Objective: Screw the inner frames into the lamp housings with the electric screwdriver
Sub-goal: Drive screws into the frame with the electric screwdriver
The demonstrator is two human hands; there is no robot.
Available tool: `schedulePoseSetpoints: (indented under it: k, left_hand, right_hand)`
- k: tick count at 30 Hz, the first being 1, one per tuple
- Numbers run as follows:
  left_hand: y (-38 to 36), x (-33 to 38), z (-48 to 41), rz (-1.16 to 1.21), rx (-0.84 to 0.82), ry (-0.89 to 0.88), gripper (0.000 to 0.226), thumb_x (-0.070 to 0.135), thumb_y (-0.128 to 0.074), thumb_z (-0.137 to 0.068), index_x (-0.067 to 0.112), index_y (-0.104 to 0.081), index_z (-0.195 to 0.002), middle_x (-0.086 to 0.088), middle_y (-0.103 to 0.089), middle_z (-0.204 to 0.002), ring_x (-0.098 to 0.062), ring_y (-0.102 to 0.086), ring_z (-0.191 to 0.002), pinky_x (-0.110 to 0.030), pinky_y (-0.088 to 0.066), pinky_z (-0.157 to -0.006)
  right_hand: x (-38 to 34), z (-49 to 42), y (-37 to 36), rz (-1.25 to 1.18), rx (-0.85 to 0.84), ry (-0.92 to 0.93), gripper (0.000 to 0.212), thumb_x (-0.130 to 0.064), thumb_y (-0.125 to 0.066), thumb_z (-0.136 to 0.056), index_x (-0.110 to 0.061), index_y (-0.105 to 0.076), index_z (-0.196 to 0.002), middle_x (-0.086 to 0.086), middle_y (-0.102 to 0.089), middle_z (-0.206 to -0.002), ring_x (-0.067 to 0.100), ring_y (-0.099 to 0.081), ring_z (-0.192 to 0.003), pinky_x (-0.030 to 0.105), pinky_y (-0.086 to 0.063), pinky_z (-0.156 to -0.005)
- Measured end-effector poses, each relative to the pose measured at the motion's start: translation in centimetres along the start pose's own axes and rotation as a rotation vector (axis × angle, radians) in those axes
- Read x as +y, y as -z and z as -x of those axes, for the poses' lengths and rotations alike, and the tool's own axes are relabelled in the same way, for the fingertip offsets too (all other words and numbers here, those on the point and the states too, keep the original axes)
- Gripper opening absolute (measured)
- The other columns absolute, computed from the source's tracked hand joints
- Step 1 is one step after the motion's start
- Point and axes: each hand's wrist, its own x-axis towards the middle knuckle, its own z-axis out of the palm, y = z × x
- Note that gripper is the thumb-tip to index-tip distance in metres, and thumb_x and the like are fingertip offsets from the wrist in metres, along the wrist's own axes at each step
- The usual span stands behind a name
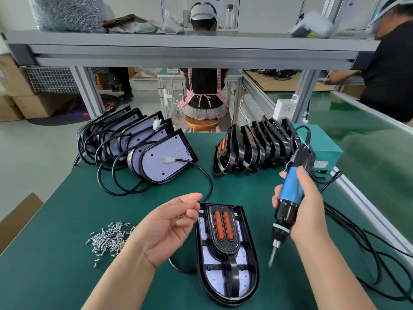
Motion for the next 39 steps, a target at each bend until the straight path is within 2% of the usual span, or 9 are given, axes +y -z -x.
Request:
schedulePoseSetpoints:
  k: [4, 8, 10, 16, 20, 23, 28, 33, 39]
  left_hand:
    - [-0.7, -0.6, 0.2, -0.076, 0.012, -0.006, 0.015, -0.01, -0.064, -0.069, -0.009, -0.076, -0.079, -0.018, -0.062, -0.076, -0.013, -0.056, -0.053, -0.013, -0.042, -0.038]
    - [-1.6, -1.3, 0.4, -0.219, -0.014, -0.031, 0.015, -0.008, -0.067, -0.068, -0.005, -0.077, -0.079, -0.018, -0.065, -0.077, -0.013, -0.059, -0.056, -0.013, -0.044, -0.041]
    - [-2.2, -1.7, 0.6, -0.316, -0.033, -0.043, 0.014, -0.005, -0.069, -0.069, -0.003, -0.078, -0.08, -0.016, -0.067, -0.077, -0.012, -0.06, -0.058, -0.013, -0.045, -0.043]
    - [-2.8, -2.8, 1.0, -0.41, -0.033, -0.063, 0.014, -0.002, -0.072, -0.067, 0.001, -0.079, -0.079, -0.016, -0.069, -0.079, -0.012, -0.06, -0.059, -0.014, -0.046, -0.046]
    - [-2.9, -3.3, 1.1, -0.404, -0.021, -0.083, 0.01, -0.002, -0.072, -0.067, 0.003, -0.077, -0.073, -0.015, -0.069, -0.077, -0.012, -0.059, -0.057, -0.015, -0.044, -0.044]
    - [-2.8, -3.4, 1.1, -0.384, -0.002, -0.081, 0.009, -0.003, -0.07, -0.069, 0.001, -0.077, -0.075, -0.018, -0.07, -0.08, -0.012, -0.06, -0.057, -0.014, -0.045, -0.045]
    - [-3.2, -3.8, 1.1, -0.335, 0.006, -0.058, 0.01, -0.003, -0.069, -0.068, -0.002, -0.075, -0.076, -0.02, -0.07, -0.082, -0.012, -0.061, -0.058, -0.014, -0.046, -0.045]
    - [-3.5, -3.9, 1.0, -0.269, 0.014, -0.031, 0.01, -0.004, -0.069, -0.067, -0.004, -0.073, -0.076, -0.02, -0.069, -0.081, -0.013, -0.059, -0.058, -0.013, -0.044, -0.043]
    - [-3.6, -4.0, 0.9, -0.234, 0.027, -0.032, 0.011, -0.006, -0.067, -0.068, -0.006, -0.073, -0.077, -0.019, -0.068, -0.08, -0.013, -0.058, -0.058, -0.013, -0.043, -0.041]
  right_hand:
    - [-1.4, -0.5, -1.4, -0.242, -0.016, -0.105, 0.054, -0.052, -0.061, -0.095, -0.002, -0.065, -0.111, 0.008, -0.058, -0.071, 0.019, -0.053, -0.055, 0.024, -0.047, -0.047]
    - [-2.7, -0.5, -2.9, -0.432, -0.096, -0.174, 0.042, -0.055, -0.068, -0.087, -0.015, -0.061, -0.097, 0.003, -0.06, -0.078, 0.015, -0.054, -0.061, 0.023, -0.044, -0.048]
    - [-3.1, -0.5, -3.5, -0.479, -0.15, -0.164, 0.037, -0.051, -0.067, -0.088, -0.017, -0.061, -0.1, -0.001, -0.058, -0.075, 0.012, -0.052, -0.06, 0.021, -0.041, -0.05]
    - [-4.1, -0.3, -4.9, -0.407, -0.176, -0.012, 0.034, -0.043, -0.066, -0.089, -0.02, -0.06, -0.114, -0.003, -0.053, -0.078, 0.011, -0.048, -0.065, 0.024, -0.031, -0.06]
    - [-4.6, 0.4, -5.4, -0.436, -0.224, 0.006, 0.03, -0.041, -0.068, -0.088, -0.019, -0.063, -0.108, -0.004, -0.055, -0.079, 0.009, -0.05, -0.066, 0.02, -0.035, -0.057]
    - [-4.8, 1.3, -6.3, -0.42, -0.161, 0.093, 0.025, -0.034, -0.071, -0.086, -0.017, -0.062, -0.103, -0.005, -0.057, -0.074, 0.009, -0.05, -0.062, 0.019, -0.038, -0.056]
    - [-4.7, 2.4, -7.4, -0.45, -0.054, 0.291, 0.037, -0.025, -0.075, -0.088, -0.011, -0.052, -0.113, -0.001, -0.055, -0.072, 0.011, -0.051, -0.062, 0.018, -0.048, -0.059]
    - [-4.3, 3.1, -8.1, -0.405, -0.007, 0.386, 0.02, -0.019, -0.071, -0.092, -0.015, -0.053, -0.1, -0.004, -0.054, -0.067, 0.009, -0.053, -0.058, 0.02, -0.049, -0.06]
    - [-4.4, 3.6, -7.9, -0.361, 0.006, 0.429, 0.018, -0.022, -0.071, -0.092, -0.018, -0.054, -0.095, -0.002, -0.053, -0.068, 0.011, -0.052, -0.06, 0.02, -0.049, -0.061]
